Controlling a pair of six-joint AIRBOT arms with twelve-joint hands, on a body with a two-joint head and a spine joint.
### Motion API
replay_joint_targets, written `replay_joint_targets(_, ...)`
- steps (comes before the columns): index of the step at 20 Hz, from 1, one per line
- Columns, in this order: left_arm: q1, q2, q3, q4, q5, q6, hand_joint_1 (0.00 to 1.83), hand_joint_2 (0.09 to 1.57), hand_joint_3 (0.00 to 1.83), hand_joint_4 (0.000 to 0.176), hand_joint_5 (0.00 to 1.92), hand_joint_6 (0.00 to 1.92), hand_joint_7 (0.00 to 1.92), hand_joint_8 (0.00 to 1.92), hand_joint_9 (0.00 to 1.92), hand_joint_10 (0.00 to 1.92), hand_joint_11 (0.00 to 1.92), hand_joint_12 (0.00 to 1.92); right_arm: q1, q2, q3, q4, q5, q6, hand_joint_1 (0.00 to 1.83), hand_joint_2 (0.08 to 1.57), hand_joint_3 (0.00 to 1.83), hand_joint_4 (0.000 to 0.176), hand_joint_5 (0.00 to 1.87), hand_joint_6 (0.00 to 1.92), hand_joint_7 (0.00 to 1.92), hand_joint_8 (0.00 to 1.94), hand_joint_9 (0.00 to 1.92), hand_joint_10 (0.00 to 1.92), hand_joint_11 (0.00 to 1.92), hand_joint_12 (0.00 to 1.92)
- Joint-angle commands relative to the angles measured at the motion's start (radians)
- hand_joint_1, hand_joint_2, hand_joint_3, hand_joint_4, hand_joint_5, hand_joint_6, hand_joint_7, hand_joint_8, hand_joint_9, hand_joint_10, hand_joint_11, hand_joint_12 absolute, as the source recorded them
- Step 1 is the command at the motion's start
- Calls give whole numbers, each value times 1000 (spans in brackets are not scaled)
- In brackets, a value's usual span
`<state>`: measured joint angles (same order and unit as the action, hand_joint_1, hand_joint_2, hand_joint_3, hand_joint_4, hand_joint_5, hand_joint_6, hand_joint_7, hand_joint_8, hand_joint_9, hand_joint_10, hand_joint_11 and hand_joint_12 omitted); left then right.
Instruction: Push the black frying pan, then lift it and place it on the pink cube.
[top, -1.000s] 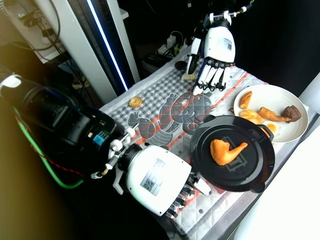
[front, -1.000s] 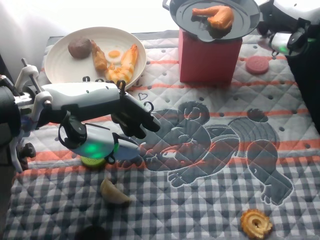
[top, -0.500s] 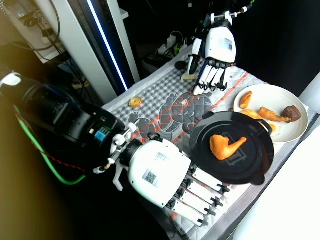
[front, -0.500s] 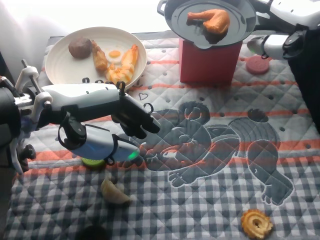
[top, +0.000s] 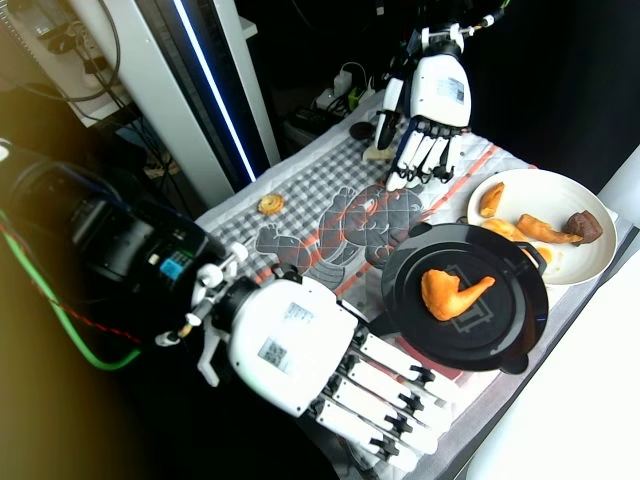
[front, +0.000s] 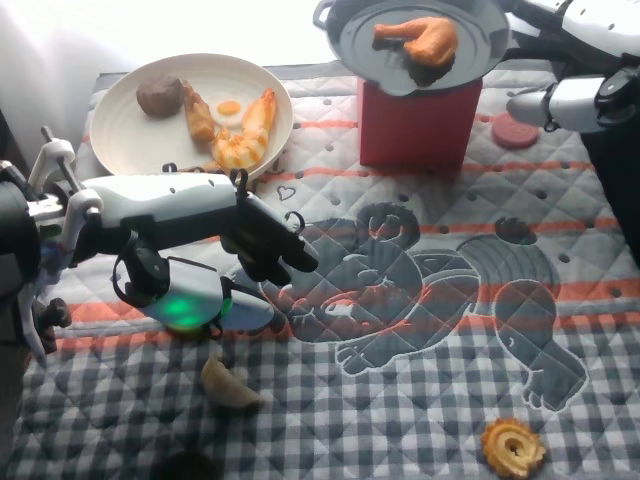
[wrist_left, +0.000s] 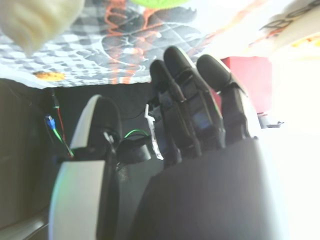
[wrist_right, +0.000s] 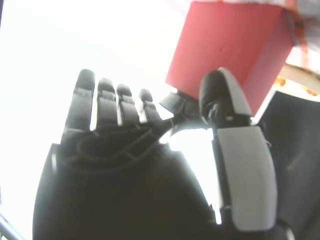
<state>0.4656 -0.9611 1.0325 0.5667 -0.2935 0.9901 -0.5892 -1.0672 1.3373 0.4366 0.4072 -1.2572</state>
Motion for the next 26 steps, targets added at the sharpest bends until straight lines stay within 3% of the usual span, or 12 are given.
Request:
replay_joint_targets(1,-6,9,1,-23,-100,-8,825,1220,1,0,664,2,827,5,612,601,127,1609,8,23,-18,-27,143,-1,741,1171,0,115,0,0,0,0,0,0,0,8)
replay_joint_targets(4,-1,21,-4,-29,-100,-8,729,1250,3,0,639,0,801,0,535,690,50,1637,7,93,-106,-77,193,0,671,1127,0,89,0,0,0,0,0,0,0,0)
replay_joint_targets(5,1,29,-8,-35,-100,-8,730,1252,2,0,646,2,811,4,544,686,68,1622,3,125,-143,-93,216,0,681,1143,0,52,0,0,0,0,0,0,0,0)
replay_joint_targets(7,5,41,-15,-37,-102,-8,707,1259,4,0,642,1,804,1,538,682,83,1628,-19,199,-222,-125,269,0,644,1145,0,88,0,0,0,0,0,0,0,0)
replay_joint_targets(10,7,54,-21,-39,-100,-8,714,1262,0,0,626,0,763,0,515,572,21,1586,-63,292,-305,-133,351,0,630,1156,0,97,0,0,0,0,0,0,0,0)
replay_joint_targets(13,3,93,-44,-41,-117,-8,732,1255,0,0,649,10,799,16,564,577,62,1604,-109,388,-403,-161,450,2,593,1156,0,164,0,0,0,0,0,0,0,0)
replay_joint_targets(15,-2,119,-52,-63,-146,-8,697,1250,0,0,641,4,807,13,574,590,90,1570,-156,442,-458,-173,535,16,531,1144,0,176,0,0,0,0,0,0,0,0)
replay_joint_targets(17,-2,151,-57,-112,-203,-8,828,1232,0,0,641,3,802,9,527,568,68,1569,-233,486,-494,-203,640,109,537,1161,4,87,0,0,0,0,0,0,0,0)
replay_joint_targets(18,-2,165,-59,-132,-227,-8,844,1227,0,0,635,0,790,4,502,558,58,1565,-268,499,-503,-210,688,149,540,1157,2,73,0,0,0,0,0,0,0,0)
replay_joint_targets(22,9,209,-68,-241,-351,22,779,1218,0,0,541,0,612,0,431,322,8,1522,-403,537,-550,-194,888,201,505,1150,1,117,0,0,0,0,0,0,0,0)
replay_joint_targets(25,54,245,-81,-375,-466,92,634,1213,1,0,324,0,460,0,357,295,0,1486,-509,549,-580,-149,1060,212,546,1165,3,93,0,0,0,0,0,0,0,0)
replay_joint_targets(26,62,252,-81,-394,-486,94,676,1244,9,0,23,0,130,0,135,188,0,1263,-531,555,-589,-136,1098,213,604,1158,0,93,0,0,0,0,0,0,0,0)
